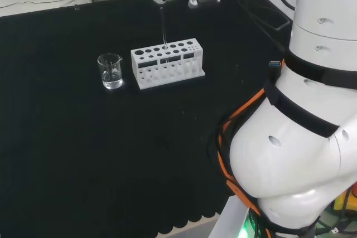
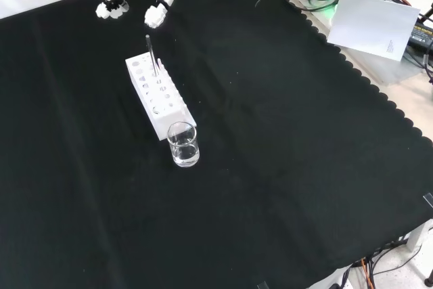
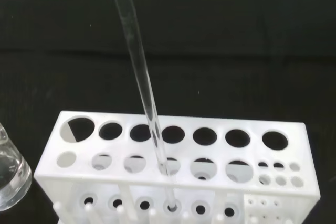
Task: Take the glass rod from the white test tube rack.
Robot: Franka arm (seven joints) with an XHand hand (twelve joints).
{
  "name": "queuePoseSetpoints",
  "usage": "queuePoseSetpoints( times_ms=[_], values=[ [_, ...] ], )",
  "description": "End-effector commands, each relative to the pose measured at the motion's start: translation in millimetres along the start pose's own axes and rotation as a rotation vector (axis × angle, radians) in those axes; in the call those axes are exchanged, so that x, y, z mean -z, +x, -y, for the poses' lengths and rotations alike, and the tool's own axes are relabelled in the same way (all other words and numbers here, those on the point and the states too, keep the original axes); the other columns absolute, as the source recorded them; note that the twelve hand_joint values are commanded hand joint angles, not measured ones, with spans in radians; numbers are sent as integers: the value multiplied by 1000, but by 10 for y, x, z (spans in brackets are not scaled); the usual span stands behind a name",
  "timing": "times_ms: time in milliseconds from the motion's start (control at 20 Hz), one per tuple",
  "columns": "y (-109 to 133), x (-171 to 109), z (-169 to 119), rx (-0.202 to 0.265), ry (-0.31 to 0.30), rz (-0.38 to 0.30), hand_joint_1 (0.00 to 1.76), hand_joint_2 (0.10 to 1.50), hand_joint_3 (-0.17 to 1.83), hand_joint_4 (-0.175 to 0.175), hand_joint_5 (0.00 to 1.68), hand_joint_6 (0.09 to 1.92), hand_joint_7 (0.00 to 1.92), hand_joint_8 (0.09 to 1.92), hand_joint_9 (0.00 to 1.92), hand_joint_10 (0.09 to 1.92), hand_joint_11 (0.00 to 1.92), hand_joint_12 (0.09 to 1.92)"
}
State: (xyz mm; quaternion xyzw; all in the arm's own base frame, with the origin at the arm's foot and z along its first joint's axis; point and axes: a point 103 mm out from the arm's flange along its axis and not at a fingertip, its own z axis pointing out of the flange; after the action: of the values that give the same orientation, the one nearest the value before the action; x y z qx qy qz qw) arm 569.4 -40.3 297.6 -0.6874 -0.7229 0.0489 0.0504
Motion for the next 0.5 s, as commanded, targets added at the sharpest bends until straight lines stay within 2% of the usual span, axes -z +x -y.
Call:
queuePoseSetpoints(
  times_ms=[50,500],
  values=[
    [46,-21,60,7,6,12,438,982,283,-116,355,87,565,917,798,1220,695,1452],
    [75,-211,-15,34,34,9,432,986,292,-127,425,87,625,955,860,1265,751,1457]
  ],
)
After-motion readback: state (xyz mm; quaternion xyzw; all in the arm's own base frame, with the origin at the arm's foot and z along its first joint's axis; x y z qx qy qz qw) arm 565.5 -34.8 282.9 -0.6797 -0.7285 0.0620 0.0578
